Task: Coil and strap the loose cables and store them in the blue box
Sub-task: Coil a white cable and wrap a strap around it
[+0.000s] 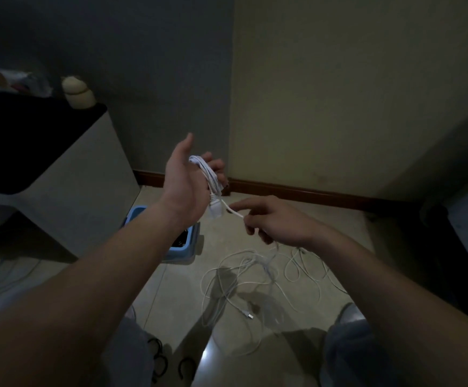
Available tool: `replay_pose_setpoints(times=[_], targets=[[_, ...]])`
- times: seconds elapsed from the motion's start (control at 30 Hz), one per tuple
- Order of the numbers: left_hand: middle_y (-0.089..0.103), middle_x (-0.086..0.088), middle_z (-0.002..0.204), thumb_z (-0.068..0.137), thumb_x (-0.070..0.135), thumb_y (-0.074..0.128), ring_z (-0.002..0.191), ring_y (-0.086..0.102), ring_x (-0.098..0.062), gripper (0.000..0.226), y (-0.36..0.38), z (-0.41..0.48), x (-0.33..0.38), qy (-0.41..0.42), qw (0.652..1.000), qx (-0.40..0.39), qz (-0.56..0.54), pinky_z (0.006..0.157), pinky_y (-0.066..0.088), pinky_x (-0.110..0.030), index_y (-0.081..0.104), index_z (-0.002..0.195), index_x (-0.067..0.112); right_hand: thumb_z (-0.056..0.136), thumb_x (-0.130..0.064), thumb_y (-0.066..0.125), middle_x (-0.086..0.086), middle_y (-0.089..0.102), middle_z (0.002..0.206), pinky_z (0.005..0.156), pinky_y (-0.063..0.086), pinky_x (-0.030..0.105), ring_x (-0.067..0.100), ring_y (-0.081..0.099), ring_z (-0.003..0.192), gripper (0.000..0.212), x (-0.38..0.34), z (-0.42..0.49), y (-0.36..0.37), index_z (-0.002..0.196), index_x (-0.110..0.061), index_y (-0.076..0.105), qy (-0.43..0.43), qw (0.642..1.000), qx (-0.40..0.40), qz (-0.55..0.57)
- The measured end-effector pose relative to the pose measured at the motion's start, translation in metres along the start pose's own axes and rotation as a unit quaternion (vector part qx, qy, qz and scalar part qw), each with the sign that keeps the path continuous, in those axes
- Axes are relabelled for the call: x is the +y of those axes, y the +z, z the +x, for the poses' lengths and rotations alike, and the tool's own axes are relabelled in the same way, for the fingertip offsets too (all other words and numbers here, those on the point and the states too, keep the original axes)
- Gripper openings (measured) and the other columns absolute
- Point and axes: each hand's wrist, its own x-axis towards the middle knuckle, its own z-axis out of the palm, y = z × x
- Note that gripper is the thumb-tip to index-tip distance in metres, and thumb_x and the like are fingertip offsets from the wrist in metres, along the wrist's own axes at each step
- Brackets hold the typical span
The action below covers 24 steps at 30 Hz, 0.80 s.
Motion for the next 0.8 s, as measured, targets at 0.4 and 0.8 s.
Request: replay_pose_setpoints(times=[0.4,0.8], targets=[[0.036,-0.011,0.065,0.107,0.033,0.026,0.053,0.035,-0.016,0.039,0.025,-0.009,-0.029,0.034,0.931,-0.075,0.355,0.048,0.032,-0.022,0.049,0.094,0.004,0.086,0.011,0.064,0.015,0.076,0.086,0.066,0.049,0.032,0.027,0.07,0.079,0.028,-0.012,-0.009,0.004,0.11,-0.003,0.059,-0.092,0.983,0.096,0.127],[0.061,-0.008,0.067,0.075,0.084,0.027,0.065,0.055,-0.022,0.08,0.005,-0.012,-0.034,-0.035,0.785,-0.141,0.602,0.071,0.045,-0.044,0.058,0.093,0.013,0.085,-0.023,0.068,-0.009,0.05,0.046,0.048,0.038,0.024,0.007,0.046,0.043,0.026,-0.015,-0.013,-0.036,0.059,-0.019,0.064,0.021,0.995,-0.056,-0.084]])
